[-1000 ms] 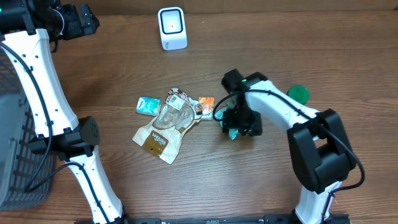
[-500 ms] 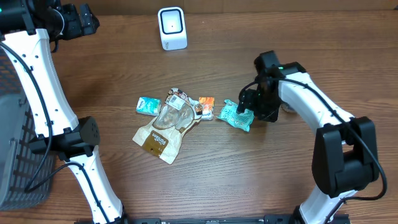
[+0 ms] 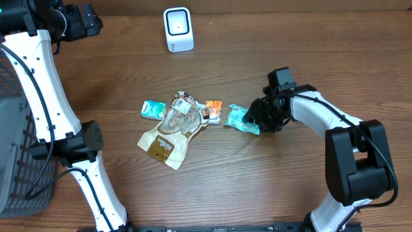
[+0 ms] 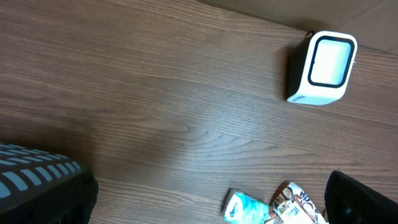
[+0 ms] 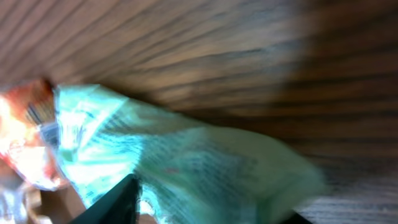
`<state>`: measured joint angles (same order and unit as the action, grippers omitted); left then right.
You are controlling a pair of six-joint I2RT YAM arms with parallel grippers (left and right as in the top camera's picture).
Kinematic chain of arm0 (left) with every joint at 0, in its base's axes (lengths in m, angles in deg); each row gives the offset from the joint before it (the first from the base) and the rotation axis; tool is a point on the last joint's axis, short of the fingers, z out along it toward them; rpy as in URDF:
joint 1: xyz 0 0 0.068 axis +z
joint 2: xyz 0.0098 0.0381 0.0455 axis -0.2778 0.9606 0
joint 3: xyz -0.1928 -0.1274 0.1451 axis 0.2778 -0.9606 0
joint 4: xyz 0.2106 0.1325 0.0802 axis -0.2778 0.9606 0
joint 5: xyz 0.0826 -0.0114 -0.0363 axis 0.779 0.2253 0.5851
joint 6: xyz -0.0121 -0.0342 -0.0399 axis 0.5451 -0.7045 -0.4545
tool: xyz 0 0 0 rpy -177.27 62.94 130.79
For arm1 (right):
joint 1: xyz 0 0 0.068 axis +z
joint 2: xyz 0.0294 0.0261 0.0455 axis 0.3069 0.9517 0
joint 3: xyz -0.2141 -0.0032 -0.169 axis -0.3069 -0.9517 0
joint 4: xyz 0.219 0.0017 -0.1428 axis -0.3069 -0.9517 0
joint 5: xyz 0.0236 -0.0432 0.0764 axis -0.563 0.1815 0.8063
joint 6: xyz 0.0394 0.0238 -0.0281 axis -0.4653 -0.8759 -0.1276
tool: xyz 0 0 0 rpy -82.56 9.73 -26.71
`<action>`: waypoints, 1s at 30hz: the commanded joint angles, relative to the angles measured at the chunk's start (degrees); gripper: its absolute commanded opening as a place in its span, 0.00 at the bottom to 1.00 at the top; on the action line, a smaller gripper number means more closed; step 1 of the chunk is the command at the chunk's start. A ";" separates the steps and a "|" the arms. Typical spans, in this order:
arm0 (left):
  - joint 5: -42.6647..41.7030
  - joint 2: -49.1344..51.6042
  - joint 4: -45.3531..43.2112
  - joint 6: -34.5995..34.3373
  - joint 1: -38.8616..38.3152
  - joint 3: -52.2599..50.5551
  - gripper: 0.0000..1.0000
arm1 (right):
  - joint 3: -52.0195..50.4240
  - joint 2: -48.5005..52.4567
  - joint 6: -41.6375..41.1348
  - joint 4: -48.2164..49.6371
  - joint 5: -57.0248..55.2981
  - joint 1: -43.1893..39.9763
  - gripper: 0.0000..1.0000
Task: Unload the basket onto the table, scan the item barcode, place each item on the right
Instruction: 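Lift the wipes pack and hold its barcode under the white scanner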
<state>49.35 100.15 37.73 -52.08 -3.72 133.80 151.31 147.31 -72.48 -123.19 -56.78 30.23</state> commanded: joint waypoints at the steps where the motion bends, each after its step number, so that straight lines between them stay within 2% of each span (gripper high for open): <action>1: 0.42 -1.99 0.11 -0.79 -0.07 0.96 0.99 | -1.03 -0.55 -0.52 0.66 -1.64 -0.50 0.16; 2: 0.42 -1.99 0.11 -0.79 -0.11 0.96 1.00 | -1.03 -0.55 -0.31 0.85 -2.49 -0.50 0.04; 10: 0.42 -1.99 0.11 -0.79 -0.15 0.96 1.00 | -0.33 -0.57 9.18 0.39 -0.61 -0.61 0.04; 16: 0.42 -1.99 0.11 -0.79 -0.15 0.96 1.00 | 4.72 -1.62 19.39 -2.97 17.25 -2.54 0.04; 25: 0.42 -1.99 0.11 -0.79 -0.15 0.96 1.00 | 16.57 -10.99 21.03 -8.31 19.67 -3.02 0.04; 30: 0.42 -1.99 0.11 -0.79 -0.15 0.96 0.99 | 17.97 -18.08 20.87 -7.67 15.65 -0.66 0.04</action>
<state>49.35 100.15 37.73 -52.08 -3.72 133.80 166.96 135.46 -52.59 -131.15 -39.61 27.61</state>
